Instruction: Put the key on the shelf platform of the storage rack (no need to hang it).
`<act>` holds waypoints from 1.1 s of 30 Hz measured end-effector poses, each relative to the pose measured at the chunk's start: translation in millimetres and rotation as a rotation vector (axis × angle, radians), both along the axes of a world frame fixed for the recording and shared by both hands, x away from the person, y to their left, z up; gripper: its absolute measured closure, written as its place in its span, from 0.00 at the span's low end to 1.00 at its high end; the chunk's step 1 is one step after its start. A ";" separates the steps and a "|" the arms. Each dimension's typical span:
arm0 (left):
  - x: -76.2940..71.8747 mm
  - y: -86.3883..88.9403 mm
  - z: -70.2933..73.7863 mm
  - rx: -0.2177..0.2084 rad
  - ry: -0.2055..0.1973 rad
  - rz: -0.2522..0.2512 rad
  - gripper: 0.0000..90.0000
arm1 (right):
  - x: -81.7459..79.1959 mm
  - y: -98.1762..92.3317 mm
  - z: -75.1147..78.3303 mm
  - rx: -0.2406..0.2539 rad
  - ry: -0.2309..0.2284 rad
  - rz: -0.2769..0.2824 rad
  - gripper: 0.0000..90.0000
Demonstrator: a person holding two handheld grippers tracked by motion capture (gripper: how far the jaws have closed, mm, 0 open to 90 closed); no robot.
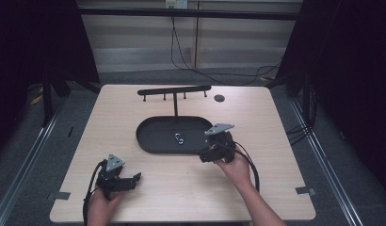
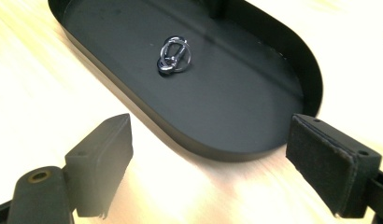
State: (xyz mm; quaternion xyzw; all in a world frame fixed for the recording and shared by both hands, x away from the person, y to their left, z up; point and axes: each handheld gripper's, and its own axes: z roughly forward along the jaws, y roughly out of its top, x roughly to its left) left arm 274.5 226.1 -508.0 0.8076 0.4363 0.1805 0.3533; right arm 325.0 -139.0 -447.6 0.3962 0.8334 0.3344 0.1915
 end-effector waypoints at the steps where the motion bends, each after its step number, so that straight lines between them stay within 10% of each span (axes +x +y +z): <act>1: 0.0 0.0 0.0 0.000 0.000 0.000 0.19 | -1.8 -2.3 0.7 0.003 0.001 -0.007 0.16; 33: 0.0 -0.1 0.0 0.001 0.000 0.001 0.19 | -56.1 -76.8 -30.2 0.001 0.019 -0.093 0.16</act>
